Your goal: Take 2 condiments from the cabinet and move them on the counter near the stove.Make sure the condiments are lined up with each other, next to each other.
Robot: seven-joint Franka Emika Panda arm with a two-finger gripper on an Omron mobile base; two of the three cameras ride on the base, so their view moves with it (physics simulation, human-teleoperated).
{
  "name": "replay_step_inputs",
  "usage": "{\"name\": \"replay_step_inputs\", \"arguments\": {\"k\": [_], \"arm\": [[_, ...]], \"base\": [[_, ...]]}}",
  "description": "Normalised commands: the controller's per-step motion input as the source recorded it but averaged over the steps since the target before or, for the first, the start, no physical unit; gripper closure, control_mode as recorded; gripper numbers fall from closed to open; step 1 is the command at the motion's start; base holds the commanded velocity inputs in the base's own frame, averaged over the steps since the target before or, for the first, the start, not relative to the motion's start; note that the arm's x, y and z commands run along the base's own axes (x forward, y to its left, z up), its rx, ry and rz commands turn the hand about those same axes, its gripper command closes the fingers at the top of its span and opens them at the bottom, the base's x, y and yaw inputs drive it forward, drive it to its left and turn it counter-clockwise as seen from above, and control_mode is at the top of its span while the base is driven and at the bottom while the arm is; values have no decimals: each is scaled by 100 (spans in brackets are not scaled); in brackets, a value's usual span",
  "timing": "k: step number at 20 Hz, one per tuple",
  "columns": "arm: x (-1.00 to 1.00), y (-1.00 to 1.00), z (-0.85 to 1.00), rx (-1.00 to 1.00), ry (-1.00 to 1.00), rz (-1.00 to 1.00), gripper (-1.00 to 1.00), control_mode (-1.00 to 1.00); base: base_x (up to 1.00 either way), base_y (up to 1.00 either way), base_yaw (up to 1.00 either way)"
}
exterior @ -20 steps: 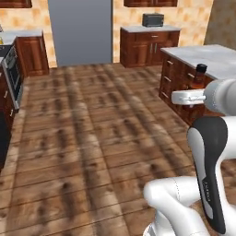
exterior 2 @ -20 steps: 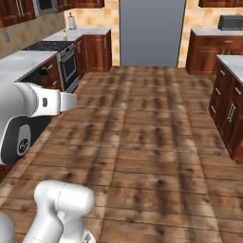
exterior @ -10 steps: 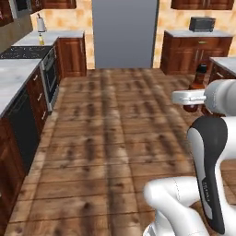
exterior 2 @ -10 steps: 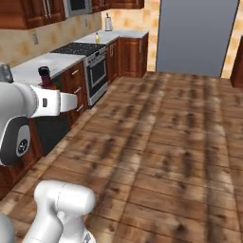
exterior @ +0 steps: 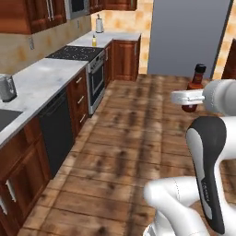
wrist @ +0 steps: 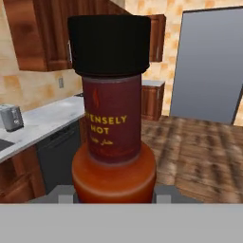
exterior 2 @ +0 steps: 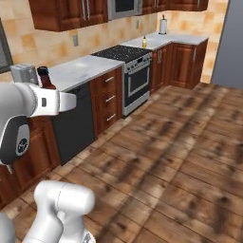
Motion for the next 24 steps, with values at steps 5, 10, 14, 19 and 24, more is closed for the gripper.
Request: {"name": "replay_step_inputs", "arguments": {"k": [5,10,14,19,24], "arm": [[0,0,0,0,0,0,100,100],[0,0,0,0,0,0,100,100],[0,0,0,0,0,0,100,100],[0,0,0,0,0,0,100,100],[0,0,0,0,0,0,100,100]], "base": [[100,-100,5],[100,-94,22],[100,-92,33],[100,-78,43],[100,-86,47]]}}
